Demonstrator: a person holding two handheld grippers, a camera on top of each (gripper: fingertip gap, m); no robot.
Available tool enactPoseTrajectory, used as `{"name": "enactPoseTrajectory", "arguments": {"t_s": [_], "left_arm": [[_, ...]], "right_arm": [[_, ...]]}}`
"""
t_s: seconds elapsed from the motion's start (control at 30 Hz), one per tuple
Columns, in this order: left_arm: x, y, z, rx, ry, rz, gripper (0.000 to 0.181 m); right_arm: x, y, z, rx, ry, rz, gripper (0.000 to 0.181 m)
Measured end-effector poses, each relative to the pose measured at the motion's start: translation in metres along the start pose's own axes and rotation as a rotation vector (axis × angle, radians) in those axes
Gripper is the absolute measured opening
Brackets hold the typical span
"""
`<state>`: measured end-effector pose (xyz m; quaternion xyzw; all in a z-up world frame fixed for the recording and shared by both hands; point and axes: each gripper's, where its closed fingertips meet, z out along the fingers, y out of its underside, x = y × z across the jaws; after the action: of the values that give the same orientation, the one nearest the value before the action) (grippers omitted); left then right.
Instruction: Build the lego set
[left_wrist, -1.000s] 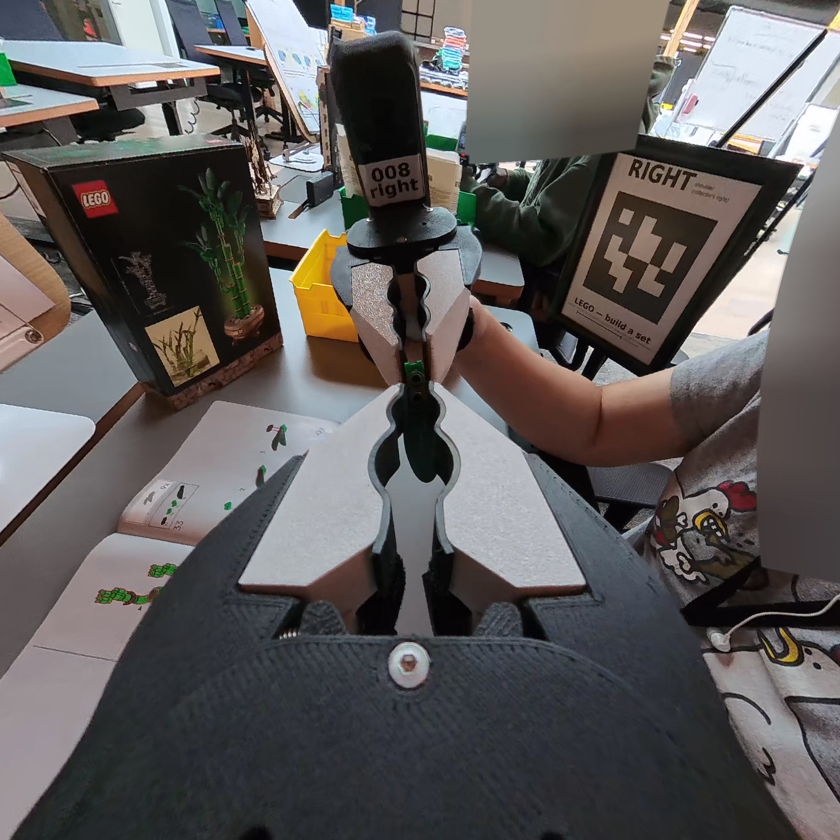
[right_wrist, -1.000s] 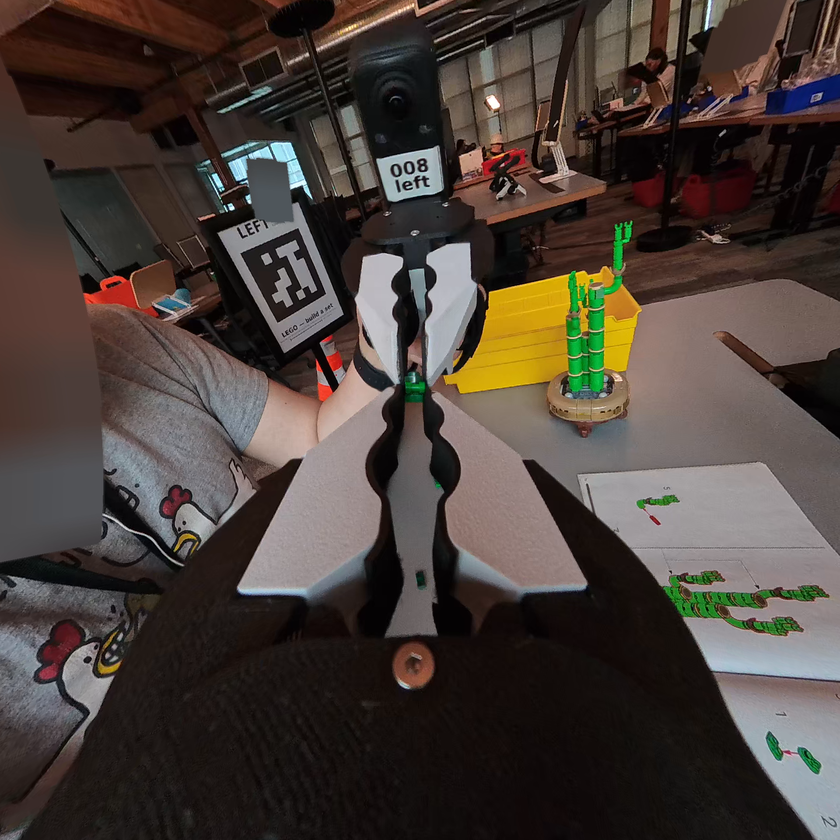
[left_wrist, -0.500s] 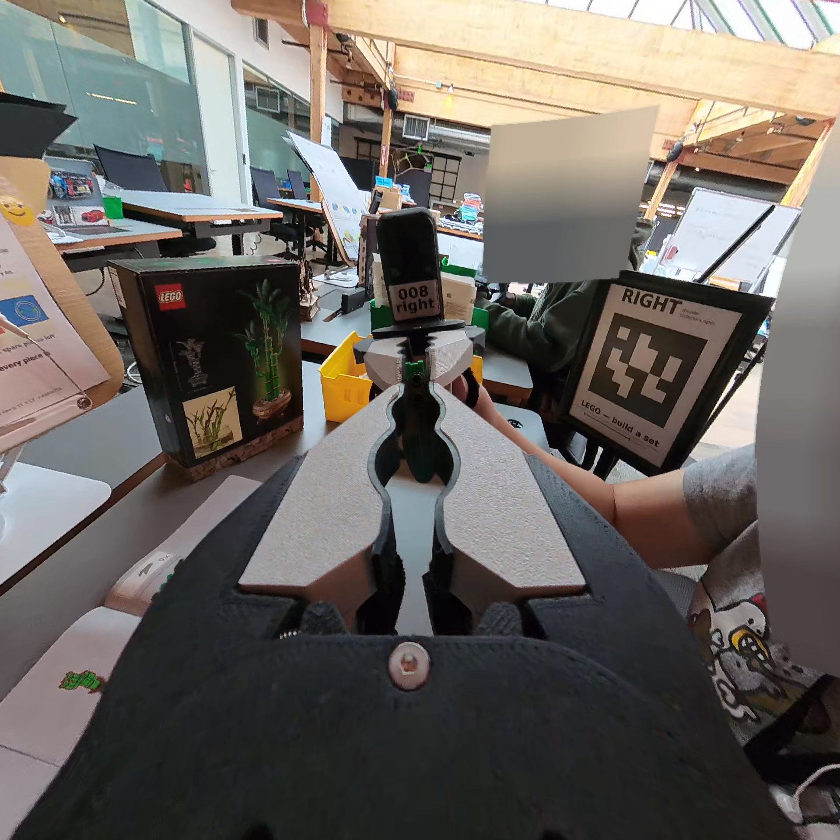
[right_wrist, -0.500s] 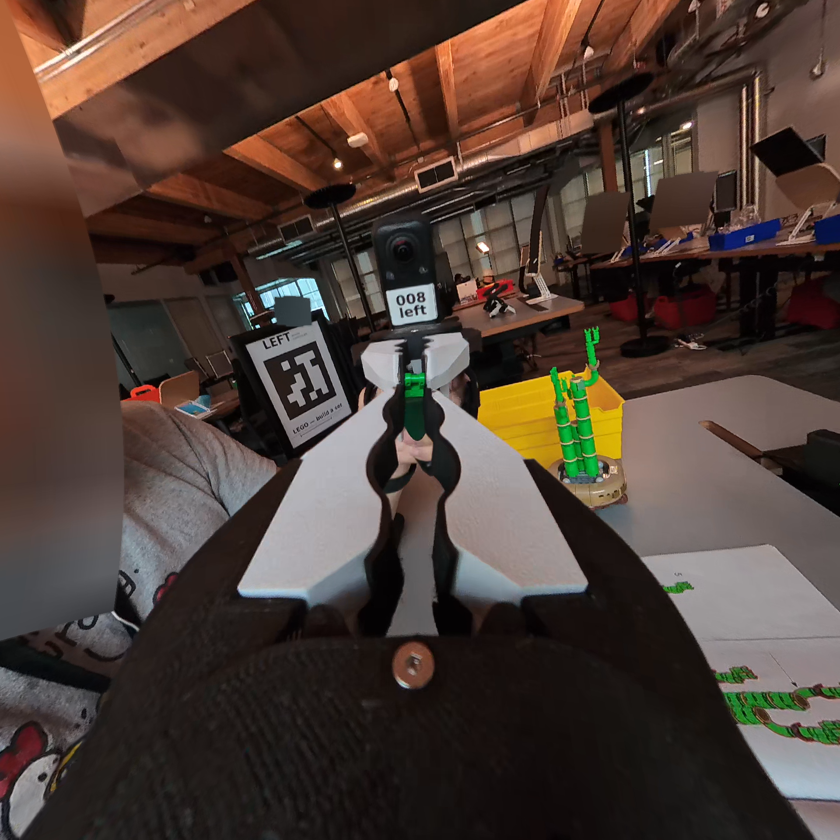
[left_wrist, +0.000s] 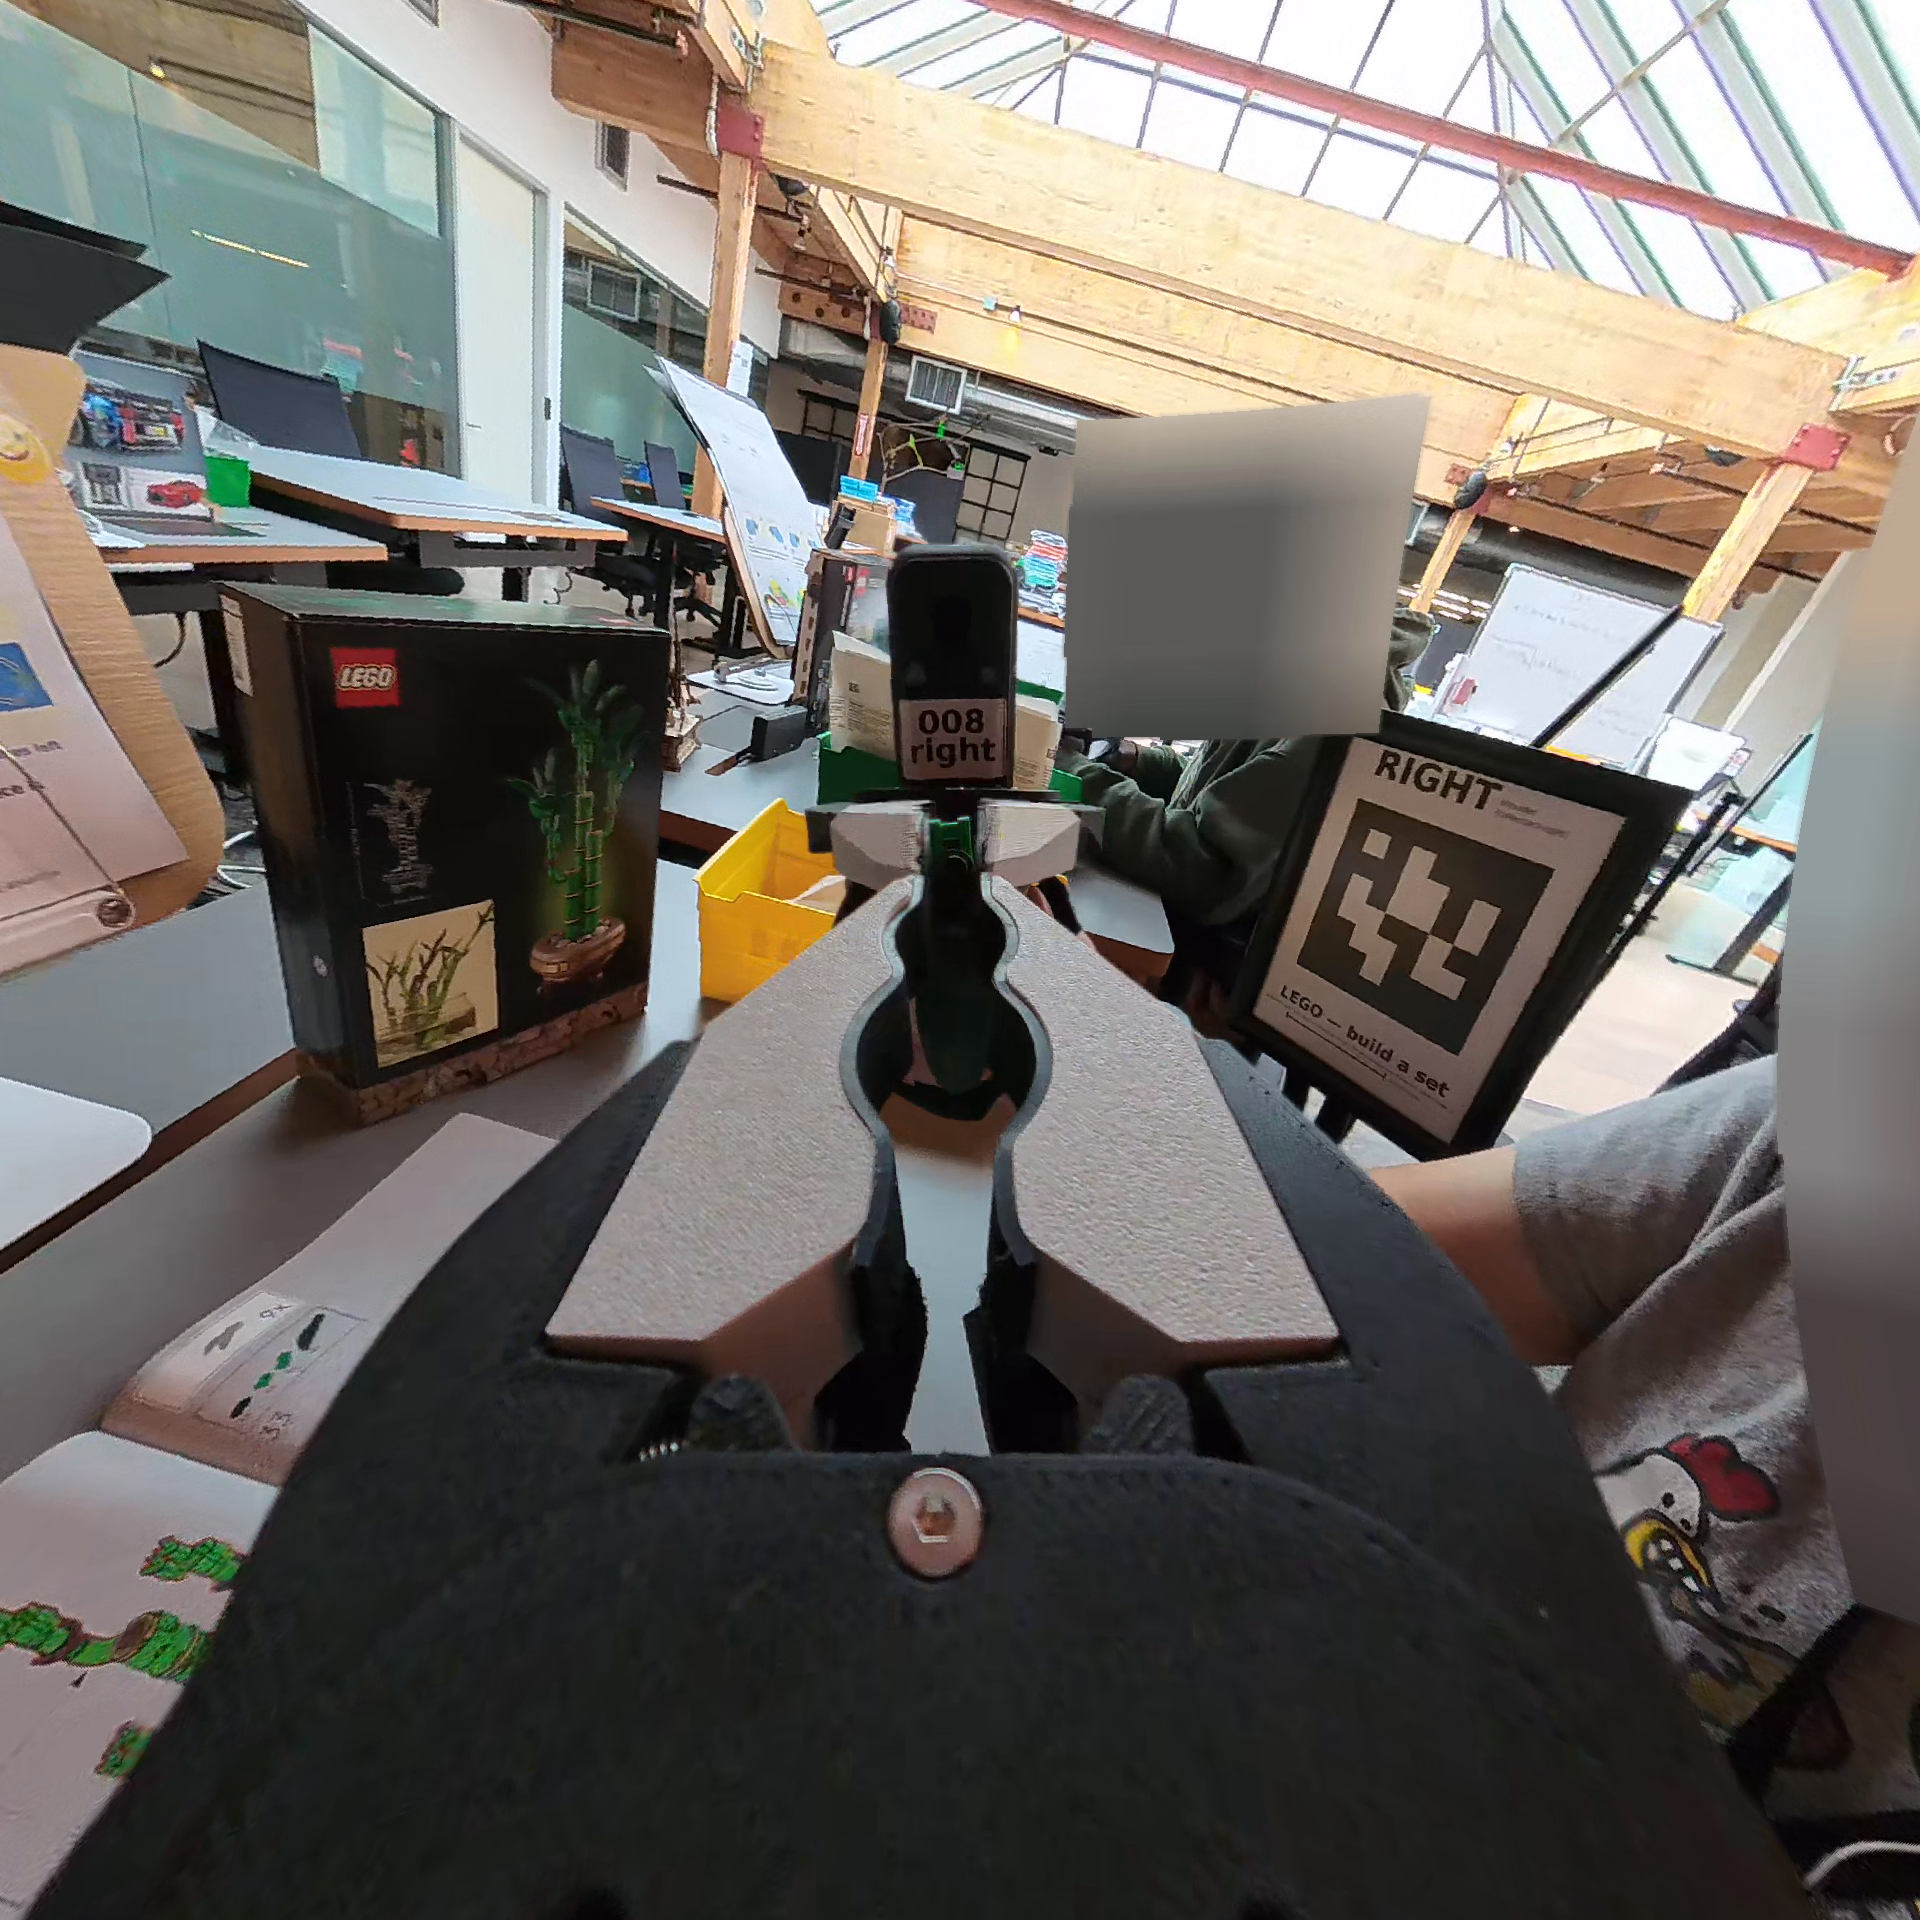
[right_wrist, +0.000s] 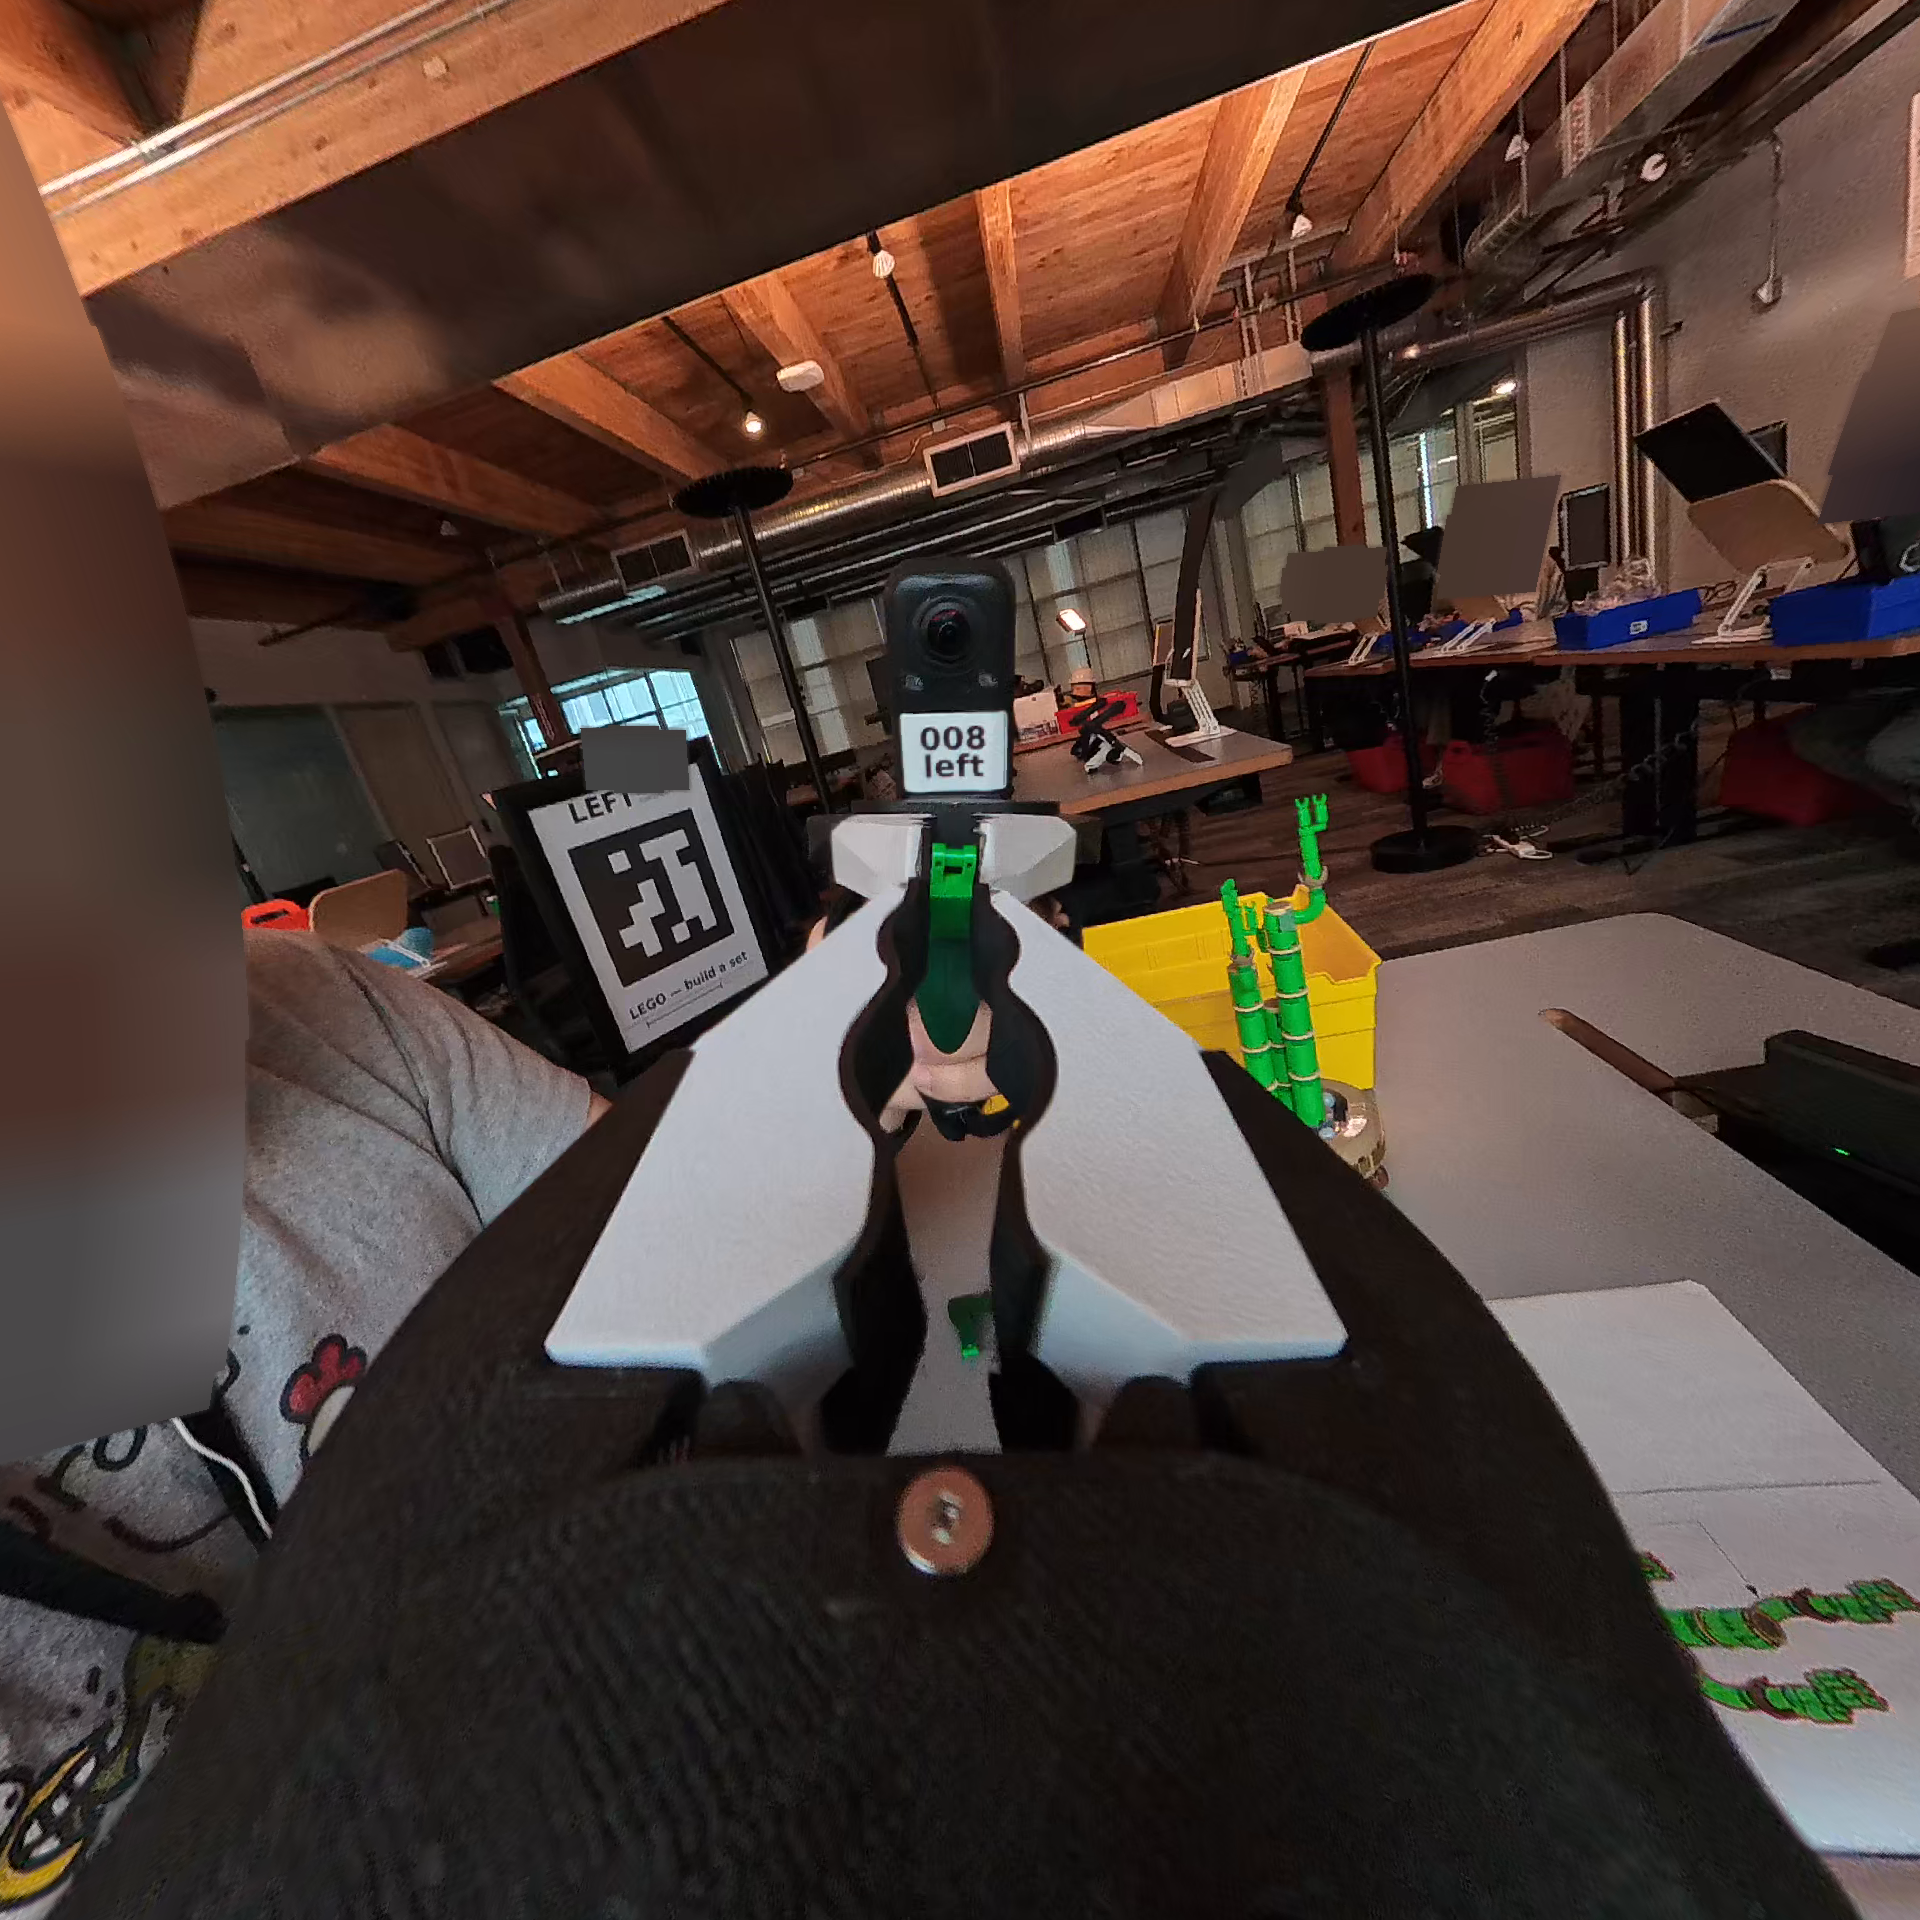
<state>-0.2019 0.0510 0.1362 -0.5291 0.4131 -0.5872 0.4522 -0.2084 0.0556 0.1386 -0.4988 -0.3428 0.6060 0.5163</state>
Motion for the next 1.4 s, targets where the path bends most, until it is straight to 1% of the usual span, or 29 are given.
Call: {"name": "enactPoseTrajectory", "arguments": {"t_s": [0.13,0.37,0.57,0.93,1.17,1.33,1.4], "left_arm": [[0.001,0.001,0.0,-0.01,0.015,-0.013,0.005],[-0.002,0.007,-0.004,-0.066,0.019,-0.029,0.005],[-0.003,0.009,-0.005,-0.075,0.019,-0.023,0.005],[-0.008,0.014,-0.009,-0.138,-0.031,0.035,0.005],[-0.01,0.012,-0.009,-0.124,-0.05,0.046,0.005],[-0.01,0.009,-0.008,-0.096,-0.016,-0.031,0.005],[-0.013,0.007,-0.007,-0.07,-0.023,-0.063,0.005]], "right_arm": [[-0.001,0.001,0.0,-0.009,0.0,-0.015,0.006],[0.002,0.009,0.002,-0.042,0.014,-0.026,0.006],[0.003,0.01,0.002,-0.038,0.015,-0.025,0.006],[0.007,0.017,0.004,-0.063,0.029,0.011,0.006],[0.008,0.015,0.004,-0.028,0.026,0.023,0.006],[0.009,0.012,0.005,-0.005,-0.004,0.07,0.006],[0.013,0.011,0.004,0.012,0.001,0.087,0.006]]}}
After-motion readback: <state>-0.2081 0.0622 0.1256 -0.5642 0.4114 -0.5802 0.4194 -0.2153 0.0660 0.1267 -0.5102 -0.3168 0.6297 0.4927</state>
